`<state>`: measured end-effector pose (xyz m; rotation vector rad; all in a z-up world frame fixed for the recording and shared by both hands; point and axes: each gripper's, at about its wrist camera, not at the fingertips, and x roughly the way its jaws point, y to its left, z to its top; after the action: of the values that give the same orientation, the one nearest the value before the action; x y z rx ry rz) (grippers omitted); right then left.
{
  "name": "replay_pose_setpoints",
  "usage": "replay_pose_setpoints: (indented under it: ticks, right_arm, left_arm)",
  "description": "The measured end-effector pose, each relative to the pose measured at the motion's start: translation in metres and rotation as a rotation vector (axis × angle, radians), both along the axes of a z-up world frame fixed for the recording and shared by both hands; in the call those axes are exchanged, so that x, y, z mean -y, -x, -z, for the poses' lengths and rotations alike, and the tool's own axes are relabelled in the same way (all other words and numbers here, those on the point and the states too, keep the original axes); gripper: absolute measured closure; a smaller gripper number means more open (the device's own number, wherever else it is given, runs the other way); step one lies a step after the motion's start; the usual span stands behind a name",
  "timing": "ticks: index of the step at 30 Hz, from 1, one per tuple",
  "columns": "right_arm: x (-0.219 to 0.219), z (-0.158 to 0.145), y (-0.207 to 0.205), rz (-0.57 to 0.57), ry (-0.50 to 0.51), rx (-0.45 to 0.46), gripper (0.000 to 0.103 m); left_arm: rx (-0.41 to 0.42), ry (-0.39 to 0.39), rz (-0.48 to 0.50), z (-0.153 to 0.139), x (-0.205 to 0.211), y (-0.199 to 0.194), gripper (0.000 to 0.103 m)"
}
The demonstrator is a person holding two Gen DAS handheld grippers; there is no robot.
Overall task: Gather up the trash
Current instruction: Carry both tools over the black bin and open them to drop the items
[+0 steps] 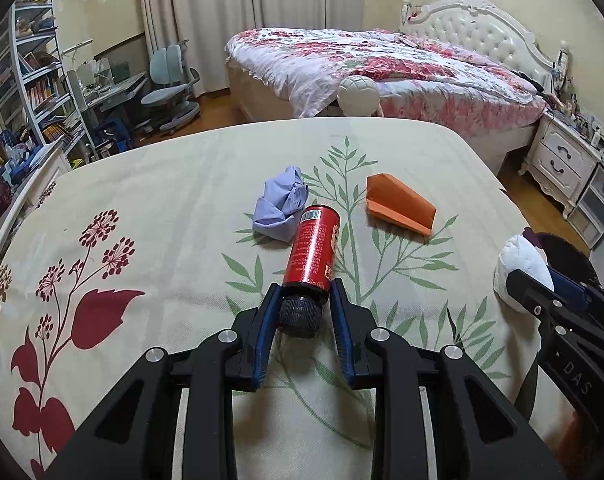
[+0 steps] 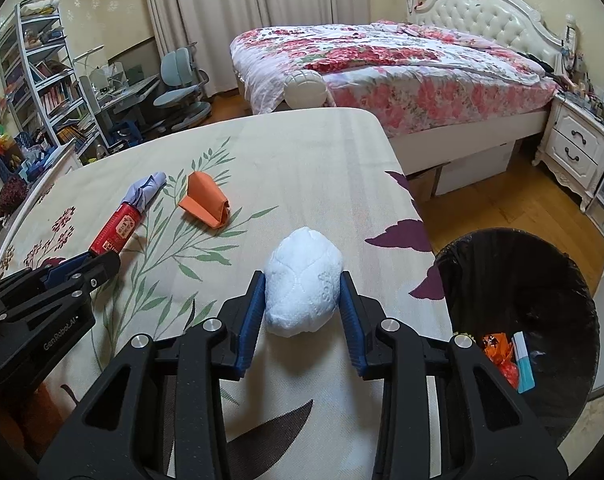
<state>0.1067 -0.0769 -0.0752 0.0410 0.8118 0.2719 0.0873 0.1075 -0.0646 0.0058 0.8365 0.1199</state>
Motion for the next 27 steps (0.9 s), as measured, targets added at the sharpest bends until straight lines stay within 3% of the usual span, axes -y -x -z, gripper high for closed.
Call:
replay_pose_setpoints:
  ticks: [27]
  right_arm:
    - [-0.003,-0.006,0.062,-0.007,0.019,0.013,0.068]
  left_arm:
    - [0.021,-0.001,0.016,-0.001,0.002,0.047,0.075]
